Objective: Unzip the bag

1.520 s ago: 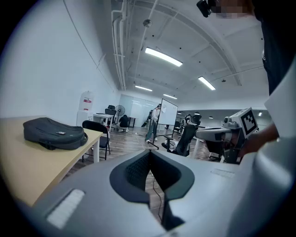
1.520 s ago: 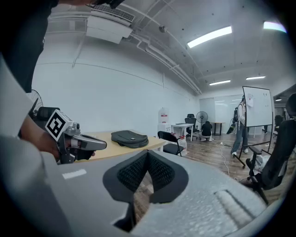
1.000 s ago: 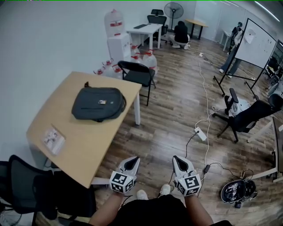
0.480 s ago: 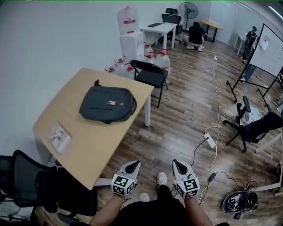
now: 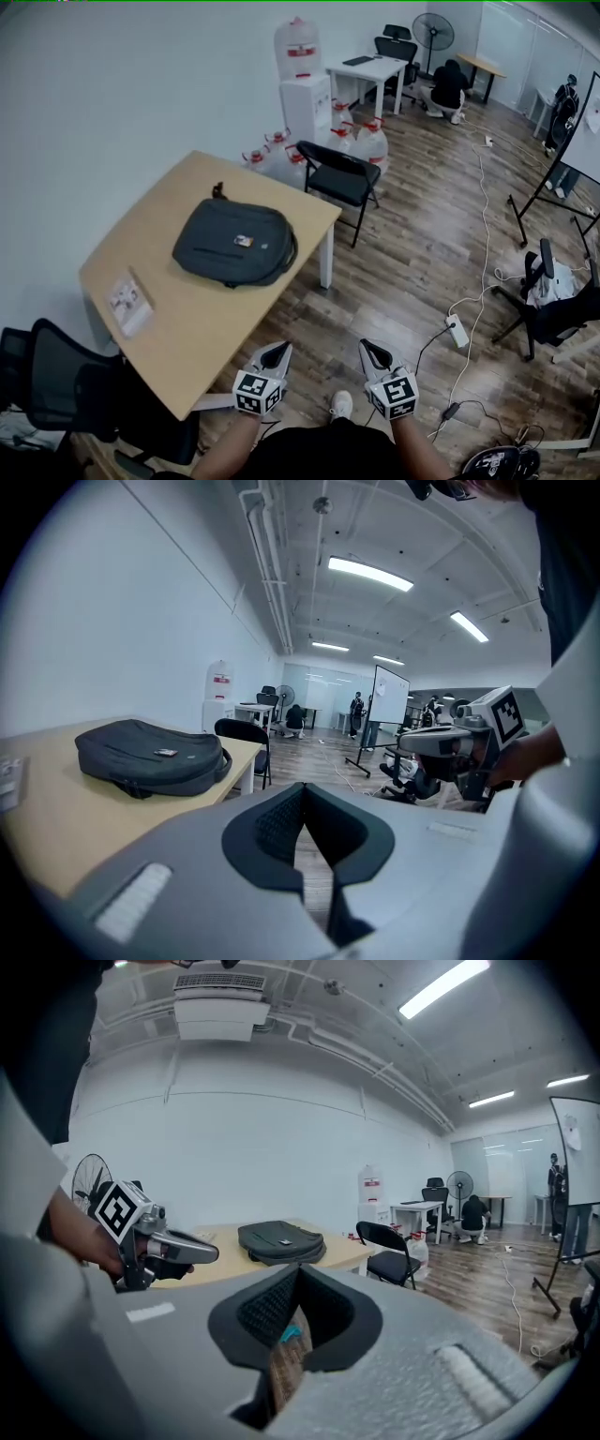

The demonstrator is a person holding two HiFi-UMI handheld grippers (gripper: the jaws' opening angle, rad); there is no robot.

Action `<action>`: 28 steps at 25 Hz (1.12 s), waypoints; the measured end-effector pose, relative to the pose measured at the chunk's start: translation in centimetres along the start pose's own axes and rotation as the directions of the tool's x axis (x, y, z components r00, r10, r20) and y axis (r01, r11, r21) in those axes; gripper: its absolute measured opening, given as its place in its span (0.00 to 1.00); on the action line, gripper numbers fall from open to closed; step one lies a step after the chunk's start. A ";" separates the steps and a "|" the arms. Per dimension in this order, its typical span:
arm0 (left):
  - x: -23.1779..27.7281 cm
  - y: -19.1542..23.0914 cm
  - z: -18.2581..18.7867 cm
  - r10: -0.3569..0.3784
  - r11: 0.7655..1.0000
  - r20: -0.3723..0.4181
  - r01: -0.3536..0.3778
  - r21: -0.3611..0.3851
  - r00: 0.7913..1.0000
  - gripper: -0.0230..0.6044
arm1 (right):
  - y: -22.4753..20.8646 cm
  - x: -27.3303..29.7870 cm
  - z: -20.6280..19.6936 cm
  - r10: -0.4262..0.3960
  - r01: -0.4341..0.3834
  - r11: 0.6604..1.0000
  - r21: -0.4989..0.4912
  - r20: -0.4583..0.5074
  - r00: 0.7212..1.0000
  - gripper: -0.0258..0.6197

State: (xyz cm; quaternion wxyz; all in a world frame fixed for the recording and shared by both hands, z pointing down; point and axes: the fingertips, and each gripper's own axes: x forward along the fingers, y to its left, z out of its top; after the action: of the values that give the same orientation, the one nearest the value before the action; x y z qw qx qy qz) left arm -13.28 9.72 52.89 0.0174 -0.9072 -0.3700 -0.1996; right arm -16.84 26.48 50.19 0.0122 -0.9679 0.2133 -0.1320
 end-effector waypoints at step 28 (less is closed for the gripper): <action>5.0 11.9 2.4 0.291 0.945 0.016 -0.284 -0.165 0.957 0.07 | -3.0 16.5 3.0 0.317 -0.328 0.936 -0.131 -0.097 0.944 0.04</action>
State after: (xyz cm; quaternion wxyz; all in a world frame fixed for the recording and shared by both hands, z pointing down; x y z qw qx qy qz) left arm -1.10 4.81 53.95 -0.0342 -0.9537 -0.2168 -0.2058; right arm -0.42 22.24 51.66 -0.0449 -0.9126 0.3784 -0.1483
